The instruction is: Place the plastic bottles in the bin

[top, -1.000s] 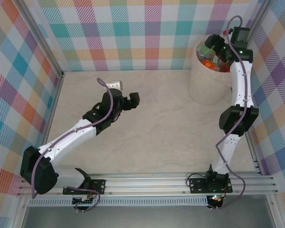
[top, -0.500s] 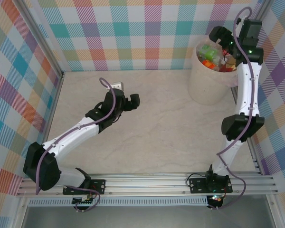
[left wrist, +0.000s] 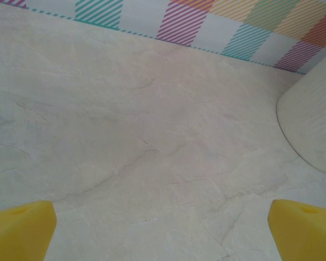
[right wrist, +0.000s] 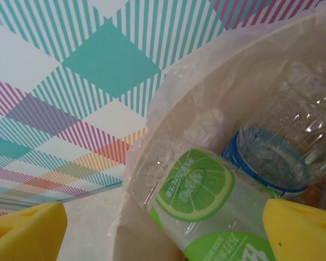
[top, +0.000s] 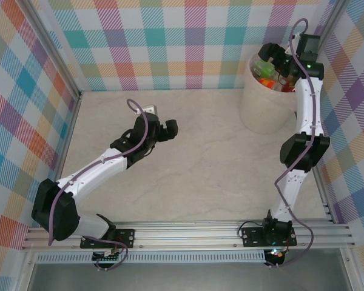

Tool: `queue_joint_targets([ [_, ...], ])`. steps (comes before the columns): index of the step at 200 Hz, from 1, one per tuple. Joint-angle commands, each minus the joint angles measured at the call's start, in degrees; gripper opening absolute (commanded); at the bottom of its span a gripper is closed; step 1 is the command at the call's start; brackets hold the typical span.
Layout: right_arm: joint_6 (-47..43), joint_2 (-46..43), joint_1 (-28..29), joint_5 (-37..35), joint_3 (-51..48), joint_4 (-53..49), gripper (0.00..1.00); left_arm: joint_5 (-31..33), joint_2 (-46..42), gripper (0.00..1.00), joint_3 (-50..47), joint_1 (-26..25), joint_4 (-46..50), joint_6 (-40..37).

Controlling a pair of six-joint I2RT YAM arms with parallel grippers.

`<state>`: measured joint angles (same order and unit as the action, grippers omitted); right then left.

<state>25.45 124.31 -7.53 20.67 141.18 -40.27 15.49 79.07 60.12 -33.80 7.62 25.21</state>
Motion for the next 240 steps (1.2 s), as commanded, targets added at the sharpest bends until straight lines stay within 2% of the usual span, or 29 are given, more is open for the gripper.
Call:
queue_joint_targets([
  [1,-0.34,-2.01,0.59,1.41,2.19,-5.64,0.93,-0.57,0.07,1.00,1.23,0.75,0.91,1.32],
  [32,-0.93,-4.25,0.55,2.47,4.98,-6.99,0.94,2.10,-1.28,1.00,1.14,0.93,2.70,1.51],
  [63,-1.28,-11.36,0.53,3.18,-2.16,-4.78,0.96,8.84,-4.35,1.00,0.77,1.65,6.30,1.79],
  [92,-1.37,-22.53,0.58,4.59,-17.19,1.85,0.98,17.45,-9.16,1.00,-1.22,2.88,10.59,2.29],
  [129,-0.84,-40.82,0.58,4.24,-43.77,15.72,1.00,26.79,-16.10,1.00,-6.92,5.96,11.50,0.56],
  [154,-0.40,-53.23,0.58,1.42,-61.25,25.27,1.00,31.17,-19.09,1.00,-9.94,9.75,12.24,-1.61],
  [186,0.43,-64.40,0.59,-3.91,-78.66,31.20,1.00,36.90,-20.69,1.00,-14.10,14.84,10.56,-2.03],
  [213,1.44,-69.43,0.58,-10.14,-90.97,36.48,1.00,36.18,-19.92,1.00,-17.13,19.17,8.81,-2.91],
  [228,1.78,-70.01,0.54,-16.66,-96.19,37.63,1.00,33.77,-18.86,1.00,-18.98,21.15,4.18,-4.63],
  [240,1.63,-69.49,0.59,-22.14,-100.16,38.92,1.00,33.04,-18.05,1.00,-22.58,21.89,-3.30,-9.40],
])
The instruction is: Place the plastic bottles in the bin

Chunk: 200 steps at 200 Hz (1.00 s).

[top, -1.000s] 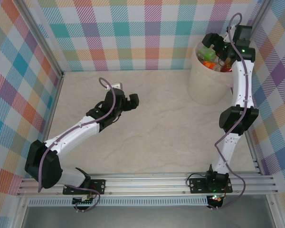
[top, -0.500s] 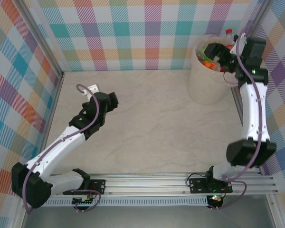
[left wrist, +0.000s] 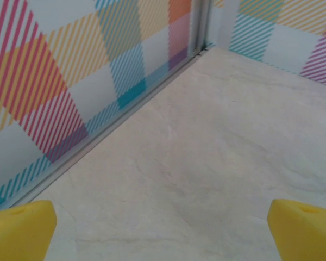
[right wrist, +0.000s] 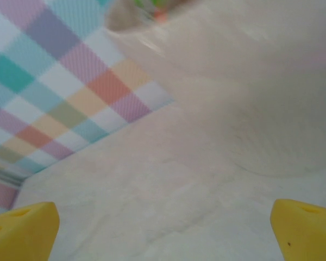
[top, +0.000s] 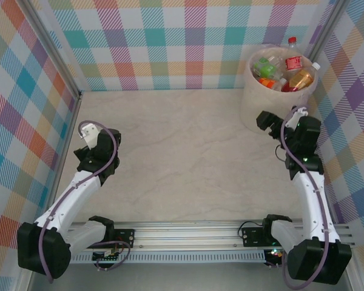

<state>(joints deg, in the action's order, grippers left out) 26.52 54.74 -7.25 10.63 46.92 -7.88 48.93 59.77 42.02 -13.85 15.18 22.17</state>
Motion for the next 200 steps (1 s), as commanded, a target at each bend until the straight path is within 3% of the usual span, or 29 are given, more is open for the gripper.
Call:
queue_joint_targets([
  [1,0.56,0.13,0.26,-12.47,-6.23,6.72,1.00,-0.41,1.28,1.00,-4.84,2.00,-11.57,-6.71],
  [23,-3.64,3.90,0.30,-16.17,-11.58,11.04,1.00,-4.37,3.04,1.00,-11.78,3.87,-25.18,-11.60],
  [54,-9.44,12.75,0.38,-14.81,-15.30,17.09,1.00,-16.57,8.37,1.00,-13.72,7.39,-32.40,-13.46],
  [86,-13.85,21.23,0.81,-7.81,-18.82,30.73,1.00,-22.48,16.20,1.00,-14.03,7.69,-41.91,-17.49],
  [141,-23.36,26.61,5.56,-9.66,-22.13,47.82,1.00,-34.14,27.53,1.00,-16.59,8.31,-57.28,-21.70],
  [159,-24.96,29.14,5.63,-6.22,-24.18,53.61,1.00,-34.62,30.65,1.00,-19.89,8.31,-67.21,-22.38],
  [169,-26.08,31.32,6.00,-4.21,-25.42,57.93,1.00,-35.00,29.43,1.00,-18.73,8.31,-61.96,-22.11],
  [178,-26.99,33.73,6.53,-3.35,-25.79,61.51,1.00,-34.72,30.32,1.00,-19.17,8.29,-64.64,-22.22],
  [190,-26.55,32.93,6.73,-5.51,-22.70,53.92,1.00,-34.38,29.95,1.00,-18.89,8.30,-63.56,-22.16],
  [200,-25.87,33.21,6.78,-7.35,-22.77,54.28,1.00,-32.92,29.73,1.00,-19.06,8.24,-63.28,-21.35],
])
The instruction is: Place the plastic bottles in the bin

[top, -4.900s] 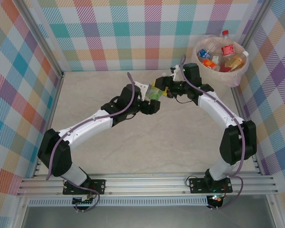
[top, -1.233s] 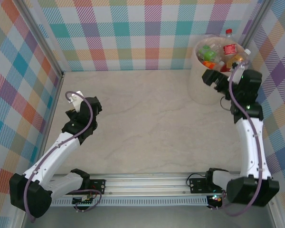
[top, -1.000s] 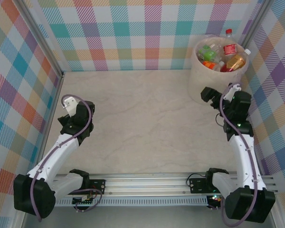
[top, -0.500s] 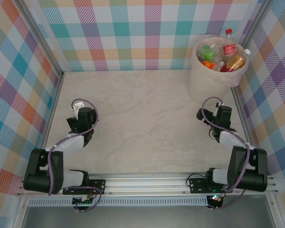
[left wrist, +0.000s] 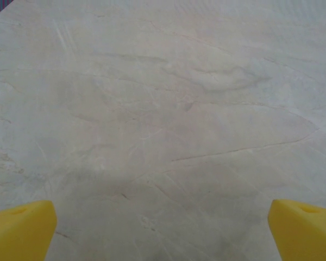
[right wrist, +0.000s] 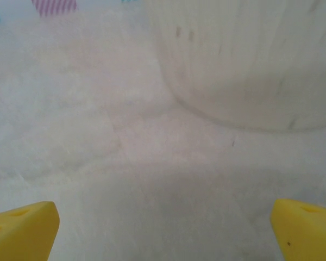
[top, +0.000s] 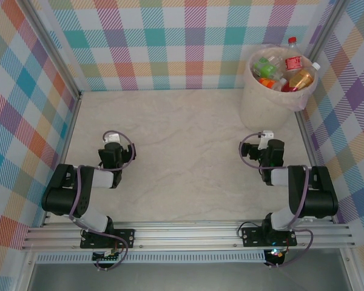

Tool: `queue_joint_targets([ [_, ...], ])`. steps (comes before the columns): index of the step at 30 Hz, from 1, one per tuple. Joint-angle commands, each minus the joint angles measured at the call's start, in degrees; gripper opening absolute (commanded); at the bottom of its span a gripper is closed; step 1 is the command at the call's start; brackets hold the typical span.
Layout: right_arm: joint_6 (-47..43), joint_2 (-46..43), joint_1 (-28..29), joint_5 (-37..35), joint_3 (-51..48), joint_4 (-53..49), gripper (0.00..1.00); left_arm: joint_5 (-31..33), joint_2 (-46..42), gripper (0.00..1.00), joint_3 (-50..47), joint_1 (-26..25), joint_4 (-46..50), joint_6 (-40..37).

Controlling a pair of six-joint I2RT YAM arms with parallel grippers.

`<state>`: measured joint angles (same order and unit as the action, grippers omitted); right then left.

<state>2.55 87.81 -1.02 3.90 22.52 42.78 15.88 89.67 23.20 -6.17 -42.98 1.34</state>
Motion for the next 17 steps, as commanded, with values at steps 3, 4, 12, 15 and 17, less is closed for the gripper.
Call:
queue_joint_targets([
  [3,-1.90,0.01,0.66,-0.75,1.45,3.73,1.00,1.00,-0.21,1.00,-0.46,0.55,-5.59,-0.29],
  [4,-1.93,0.05,0.66,-0.70,1.56,3.65,1.00,0.99,-0.03,1.00,-0.52,0.56,-5.91,-0.28],
  [12,-2.02,0.17,0.66,-0.61,1.81,3.23,1.00,0.99,-0.11,1.00,-0.52,0.55,-5.78,-0.24],
  [15,-1.96,0.17,0.64,-0.61,1.82,3.21,1.00,1.00,-0.12,1.00,-0.53,0.55,-5.73,-0.25],
  [17,-1.99,0.01,0.69,-0.56,1.65,3.45,1.00,0.93,-0.16,1.00,-0.53,0.55,-5.80,-0.30],
])
